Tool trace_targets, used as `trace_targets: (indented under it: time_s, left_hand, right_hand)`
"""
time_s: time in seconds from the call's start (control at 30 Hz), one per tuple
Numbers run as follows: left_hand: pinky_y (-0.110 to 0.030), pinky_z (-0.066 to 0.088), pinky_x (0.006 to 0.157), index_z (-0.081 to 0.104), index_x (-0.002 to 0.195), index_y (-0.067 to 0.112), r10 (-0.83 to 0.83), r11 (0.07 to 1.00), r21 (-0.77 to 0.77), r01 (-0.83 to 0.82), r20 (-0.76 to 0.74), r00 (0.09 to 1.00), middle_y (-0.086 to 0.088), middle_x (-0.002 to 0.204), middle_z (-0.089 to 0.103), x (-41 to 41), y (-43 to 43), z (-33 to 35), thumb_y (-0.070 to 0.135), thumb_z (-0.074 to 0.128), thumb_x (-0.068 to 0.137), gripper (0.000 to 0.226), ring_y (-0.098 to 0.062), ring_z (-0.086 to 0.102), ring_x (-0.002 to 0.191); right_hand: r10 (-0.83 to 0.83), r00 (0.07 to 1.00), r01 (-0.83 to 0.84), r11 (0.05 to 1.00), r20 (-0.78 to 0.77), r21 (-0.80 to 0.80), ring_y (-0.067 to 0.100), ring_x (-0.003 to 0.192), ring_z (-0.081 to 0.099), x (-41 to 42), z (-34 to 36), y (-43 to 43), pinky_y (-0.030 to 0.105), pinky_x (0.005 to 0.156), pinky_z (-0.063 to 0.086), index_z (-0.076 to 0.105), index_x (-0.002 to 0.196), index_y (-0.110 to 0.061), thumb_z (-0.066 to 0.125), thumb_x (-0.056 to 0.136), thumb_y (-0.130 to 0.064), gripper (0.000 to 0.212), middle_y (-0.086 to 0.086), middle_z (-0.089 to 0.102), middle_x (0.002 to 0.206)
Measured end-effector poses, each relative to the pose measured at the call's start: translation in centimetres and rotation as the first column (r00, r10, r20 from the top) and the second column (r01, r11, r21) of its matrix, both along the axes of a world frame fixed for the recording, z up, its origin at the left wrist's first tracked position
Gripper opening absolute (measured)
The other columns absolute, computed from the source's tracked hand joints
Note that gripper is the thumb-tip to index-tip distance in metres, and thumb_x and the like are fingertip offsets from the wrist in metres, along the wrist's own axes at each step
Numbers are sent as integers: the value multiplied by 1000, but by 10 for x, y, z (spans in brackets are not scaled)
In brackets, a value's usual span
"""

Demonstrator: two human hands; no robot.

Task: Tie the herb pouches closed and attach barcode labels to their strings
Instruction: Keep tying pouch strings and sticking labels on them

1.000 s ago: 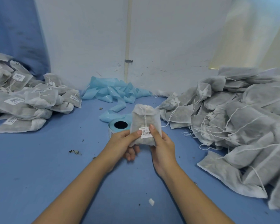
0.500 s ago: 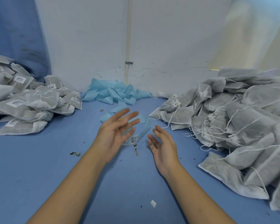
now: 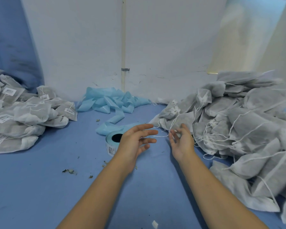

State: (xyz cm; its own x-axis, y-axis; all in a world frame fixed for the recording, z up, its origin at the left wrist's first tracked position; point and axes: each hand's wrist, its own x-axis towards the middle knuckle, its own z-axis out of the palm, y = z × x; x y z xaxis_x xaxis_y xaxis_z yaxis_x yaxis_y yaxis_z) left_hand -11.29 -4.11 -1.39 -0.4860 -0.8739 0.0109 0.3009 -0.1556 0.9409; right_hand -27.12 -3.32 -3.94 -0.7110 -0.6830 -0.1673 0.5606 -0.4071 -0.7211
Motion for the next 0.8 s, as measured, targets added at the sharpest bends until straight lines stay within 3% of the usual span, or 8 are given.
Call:
trace_targets:
  time_s: [0.17,0.27,0.4,0.53,0.63,0.7,0.77,0.8]
  left_hand:
    - [-17,47,57,68,96,14,18,1000,24,-18,11,1000,1,80,75,-5,3,-1,1,49,90,24,-9,65,59]
    - [-16,47,57,68,94,14,21,1000,22,-22,36,999,1,80,75,-4,9,-4,0,48,90,25,-8,65,59]
    - [-17,50,56,63,100,13,81,996,-49,-75,134,988,1,99,70,-3,19,-14,-6,40,91,31,-7,66,61]
    - [-17,52,64,51,125,21,184,946,-308,-104,246,952,5,117,58,4,30,-38,-8,38,91,47,-9,68,79]
    - [-14,44,93,34,144,23,334,772,-635,-34,359,871,4,144,40,9,28,-52,-2,47,92,59,-13,57,117]
    - [-16,28,110,31,146,19,429,675,-738,-13,377,821,5,150,32,10,25,-57,3,52,92,61,-15,37,135]
    - [-3,18,101,35,144,14,493,649,-761,-21,399,773,2,146,38,9,23,-60,9,56,92,57,-13,36,134]
    - [-3,22,94,41,141,13,510,648,-761,-24,411,756,1,140,46,9,22,-62,12,58,91,52,-15,43,127]
  right_hand:
    - [-74,996,75,997,-41,24,10,77,60,2,0,-2,17,65,49,53,129,-6,41,97,-2,34,1,57,94]
    - [-133,983,141,988,-128,61,13,87,61,9,-4,5,19,70,49,60,121,-5,42,97,-5,30,4,61,104]
    - [-190,962,209,975,-197,77,10,80,64,23,-6,18,17,71,51,68,100,-5,39,94,-3,29,0,68,86]
    - [-241,955,254,965,-173,58,12,65,63,40,-5,28,13,54,50,67,74,-7,36,92,-3,36,1,70,74]
    - [-271,932,300,950,-240,90,7,52,59,48,-7,34,14,50,47,67,68,-9,38,92,-7,37,-4,68,60]
    - [-286,929,312,947,-236,78,5,45,55,51,-9,38,14,46,44,66,66,-8,39,90,-6,36,-5,66,54]
    - [-286,936,301,953,-206,45,4,42,54,52,-8,41,14,43,43,65,66,-6,39,90,-5,35,-5,66,52]
    - [-275,942,286,958,-193,29,4,42,54,51,-8,41,15,42,43,65,67,-5,39,91,-5,35,-4,66,53]
